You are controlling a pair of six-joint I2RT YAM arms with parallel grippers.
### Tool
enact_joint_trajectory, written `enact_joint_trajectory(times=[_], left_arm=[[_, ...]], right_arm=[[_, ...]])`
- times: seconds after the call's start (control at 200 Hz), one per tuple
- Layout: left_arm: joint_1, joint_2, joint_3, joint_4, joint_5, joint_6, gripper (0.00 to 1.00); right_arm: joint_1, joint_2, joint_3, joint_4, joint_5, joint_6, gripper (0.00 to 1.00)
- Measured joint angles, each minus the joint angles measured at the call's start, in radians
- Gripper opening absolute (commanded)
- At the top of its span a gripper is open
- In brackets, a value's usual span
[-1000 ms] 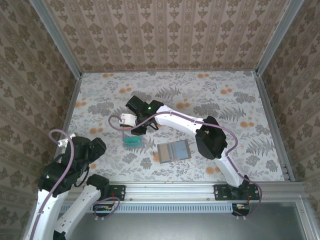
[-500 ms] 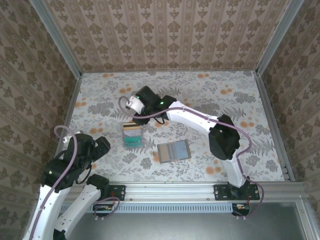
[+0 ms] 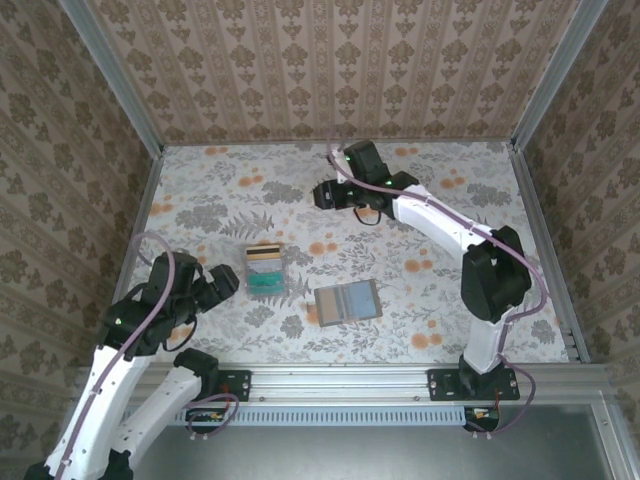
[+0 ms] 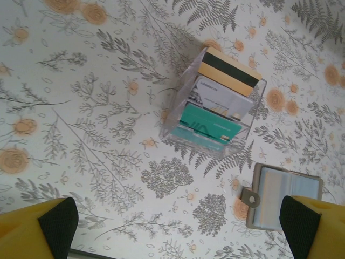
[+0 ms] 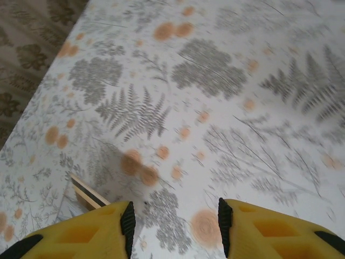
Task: Take the credit cards out of the card holder
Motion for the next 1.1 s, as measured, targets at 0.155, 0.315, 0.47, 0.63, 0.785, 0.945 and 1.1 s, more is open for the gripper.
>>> enact_joint_trajectory(times=[0.155, 0.315, 0.47, 0.63, 0.785, 0.945, 1.1], left_arm=[[-0.026, 0.058, -0.015, 0.069, 0.026, 0.0, 1.0], [-0.116, 0.152, -0.027, 0.157, 0.026, -0.008, 1.0], [-0.212, 0.252, -0.069, 0.274, 0.026, -0.04, 1.0], [-0.288, 0.377, -0.09, 0.379, 0.042, -0.071, 0.96], [-0.34, 0.482, -0.09, 0.472, 0.073, -0.091, 0.89], [-0.39, 0.573, -0.09, 0.558, 0.109, -0.101, 0.74], [-0.444, 0.673, -0.09, 0.62, 0.147, -0.111, 0.57]], right_arm=[[0.008, -0.119, -0.147, -0.005, 0.001, 0.049, 0.48], [0.02, -0.277, -0.31, -0.021, 0.02, 0.066, 0.45], [0.02, -0.402, -0.482, -0.035, 0.044, 0.085, 0.44], [0.024, -0.501, -0.661, -0.055, 0.066, 0.11, 0.42], [0.051, -0.541, -0.782, -0.058, 0.079, 0.138, 0.41], [0.09, -0.541, -0.867, -0.048, 0.088, 0.162, 0.41], [0.119, -0.523, -0.902, -0.025, 0.098, 0.181, 0.39]])
